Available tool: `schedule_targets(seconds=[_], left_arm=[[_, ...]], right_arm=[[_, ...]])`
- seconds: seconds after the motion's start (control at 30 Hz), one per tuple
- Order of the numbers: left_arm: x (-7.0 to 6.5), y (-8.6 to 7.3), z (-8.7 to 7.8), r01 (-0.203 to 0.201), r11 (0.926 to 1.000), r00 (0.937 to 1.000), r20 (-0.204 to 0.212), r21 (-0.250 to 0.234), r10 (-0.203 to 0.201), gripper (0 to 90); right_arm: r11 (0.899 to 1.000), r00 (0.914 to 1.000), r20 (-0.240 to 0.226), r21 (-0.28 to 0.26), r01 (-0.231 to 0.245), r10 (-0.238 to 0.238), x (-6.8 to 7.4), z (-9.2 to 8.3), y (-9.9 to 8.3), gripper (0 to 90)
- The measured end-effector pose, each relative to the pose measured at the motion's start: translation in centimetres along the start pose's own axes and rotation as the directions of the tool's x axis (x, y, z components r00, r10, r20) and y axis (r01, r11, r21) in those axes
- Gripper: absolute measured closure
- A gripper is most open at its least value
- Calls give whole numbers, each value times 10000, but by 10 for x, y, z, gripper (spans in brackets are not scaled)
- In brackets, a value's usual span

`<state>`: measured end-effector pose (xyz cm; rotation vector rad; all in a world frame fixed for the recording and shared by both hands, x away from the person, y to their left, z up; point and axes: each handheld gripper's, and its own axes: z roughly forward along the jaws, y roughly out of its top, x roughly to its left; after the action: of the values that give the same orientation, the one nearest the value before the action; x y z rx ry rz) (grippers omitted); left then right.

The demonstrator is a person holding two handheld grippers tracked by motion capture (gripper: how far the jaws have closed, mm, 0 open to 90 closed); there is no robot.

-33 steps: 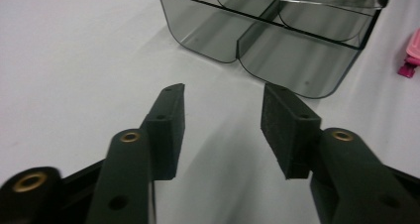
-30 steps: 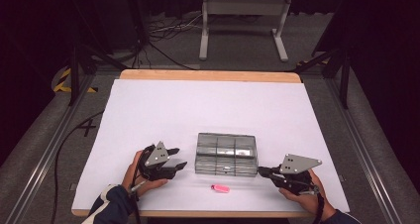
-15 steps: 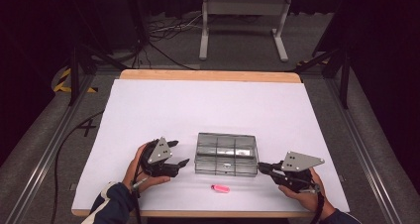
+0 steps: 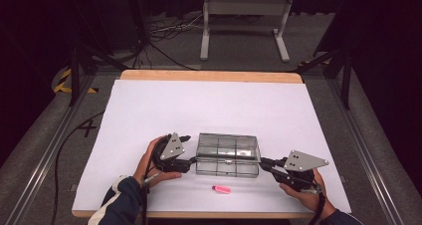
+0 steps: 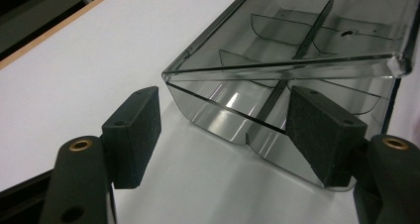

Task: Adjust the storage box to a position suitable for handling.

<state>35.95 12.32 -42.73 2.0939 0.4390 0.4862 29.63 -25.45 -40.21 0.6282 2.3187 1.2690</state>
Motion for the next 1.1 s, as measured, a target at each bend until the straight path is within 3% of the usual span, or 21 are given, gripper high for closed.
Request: schedule_targets(seconds=[0.17, 0.23, 0.3, 0.53, 0.87, 1.1], left_arm=[[0, 7, 3, -237, 9996, 9997, -77, -130, 236, 349], [1, 10, 4, -351, 9992, 9994, 36, -194, 352, 430], [0, 12, 4, -583, 9978, 9983, -50, -315, 581, 463], [-2, 19, 9, -841, 9959, 9964, 64, -345, 844, 547], [0, 22, 9, -790, 9957, 9969, 14, -493, 792, 579], [3, 27, 11, -696, 9944, 9974, 137, -798, 709, 650]], right_arm=[[9998, 9999, 112, -170, -42, 44, -1, -1, 2, 809], [9998, 9999, 157, -214, -24, 27, -1, -1, 2, 804], [9997, 9998, 178, -256, -8, 13, -2, -1, 3, 805], [9992, 9992, 399, -395, -11, 27, -4, -2, 3, 786], [9980, 9959, 886, -579, 249, -197, -7, -2, 4, 697], [9925, 9921, 1086, -978, 730, -622, -10, 0, 11, 730]])
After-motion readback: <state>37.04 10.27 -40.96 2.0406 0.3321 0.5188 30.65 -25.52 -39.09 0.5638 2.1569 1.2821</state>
